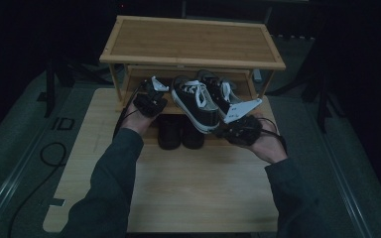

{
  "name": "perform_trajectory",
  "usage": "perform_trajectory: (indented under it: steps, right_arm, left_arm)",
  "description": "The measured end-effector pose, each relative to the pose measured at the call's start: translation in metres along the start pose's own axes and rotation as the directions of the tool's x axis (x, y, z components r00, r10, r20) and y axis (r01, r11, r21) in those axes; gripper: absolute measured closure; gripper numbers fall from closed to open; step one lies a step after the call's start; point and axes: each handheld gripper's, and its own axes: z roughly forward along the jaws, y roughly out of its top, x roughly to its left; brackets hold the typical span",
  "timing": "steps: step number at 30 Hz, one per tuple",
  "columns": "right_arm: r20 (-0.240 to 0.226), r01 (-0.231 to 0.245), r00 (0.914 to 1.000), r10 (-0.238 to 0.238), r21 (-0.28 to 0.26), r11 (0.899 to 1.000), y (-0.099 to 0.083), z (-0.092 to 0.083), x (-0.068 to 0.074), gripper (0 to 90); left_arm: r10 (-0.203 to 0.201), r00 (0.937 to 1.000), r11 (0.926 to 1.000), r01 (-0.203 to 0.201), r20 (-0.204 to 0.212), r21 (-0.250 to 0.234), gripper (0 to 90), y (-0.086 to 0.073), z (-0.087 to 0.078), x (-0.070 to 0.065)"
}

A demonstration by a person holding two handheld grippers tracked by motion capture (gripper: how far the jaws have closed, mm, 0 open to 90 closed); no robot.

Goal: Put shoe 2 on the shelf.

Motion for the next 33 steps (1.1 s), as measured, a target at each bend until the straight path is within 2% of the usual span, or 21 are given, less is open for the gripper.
perform_trajectory:
  steps: [3, 4, 9, 15, 19, 21, 22, 24, 30, 33]
  right_arm:
    - [-0.038, 0.014, 0.9992, -0.015, -0.011, 1.000, 0.011, 0.007, 0.004, 90.0]
    - [-0.040, 0.024, 0.9989, -0.025, -0.015, 1.000, 0.013, 0.009, 0.004, 90.0]
    - [-0.060, 0.018, 0.9980, -0.020, -0.034, 0.999, 0.017, 0.012, 0.003, 90.0]
    - [-0.030, 0.002, 0.9996, -0.004, -0.057, 0.998, 0.021, 0.021, -0.001, 90.0]
    - [-0.041, 0.007, 0.9991, -0.010, -0.079, 0.997, 0.026, 0.026, 0.000, 90.0]
    - [-0.005, 0.014, 0.9999, -0.014, -0.083, 0.996, 0.030, 0.028, 0.001, 90.0]
    - [0.035, 0.015, 0.9993, -0.012, -0.070, 0.997, 0.032, 0.031, 0.000, 90.0]
    - [0.002, -0.008, 1.0000, 0.008, -0.075, 0.997, 0.032, 0.037, -0.005, 90.0]
    - [-0.007, 0.009, 0.9999, -0.010, -0.064, 0.998, 0.034, 0.046, 0.000, 90.0]
    - [-0.015, 0.005, 0.9999, -0.006, -0.065, 0.998, 0.032, 0.050, 0.001, 90.0]
  left_arm:
    - [-0.006, 1.0000, 1.0000, 0.006, -0.003, -0.003, 90.0, -0.001, 0.000, 0.000]
    - [-0.010, 0.9999, 0.9999, 0.010, -0.003, -0.007, 90.0, -0.001, 0.000, -0.001]
    - [-0.002, 0.9999, 1.0000, 0.002, -0.015, -0.001, 90.0, 0.000, 0.000, -0.002]
    - [0.003, 0.9997, 1.0000, -0.003, -0.023, 0.002, 90.0, 0.000, 0.000, -0.003]
    - [0.002, 0.9997, 1.0000, -0.002, -0.025, 0.001, 90.0, 0.000, 0.000, -0.004]
    - [0.003, 0.9996, 1.0000, -0.003, -0.027, 0.000, 90.0, 0.000, 0.000, -0.004]
    - [0.004, 0.9995, 1.0000, -0.004, -0.033, 0.000, 90.0, 0.000, 0.000, -0.004]
    - [0.004, 0.9995, 1.0000, -0.004, -0.032, -0.002, 90.0, 0.000, 0.000, -0.004]
    - [0.010, 0.9998, 1.0000, -0.010, -0.020, 0.000, 90.0, 0.000, 0.000, -0.003]
    - [0.032, 0.9989, 0.9995, -0.032, -0.034, 0.008, 90.0, 0.000, -0.001, -0.001]
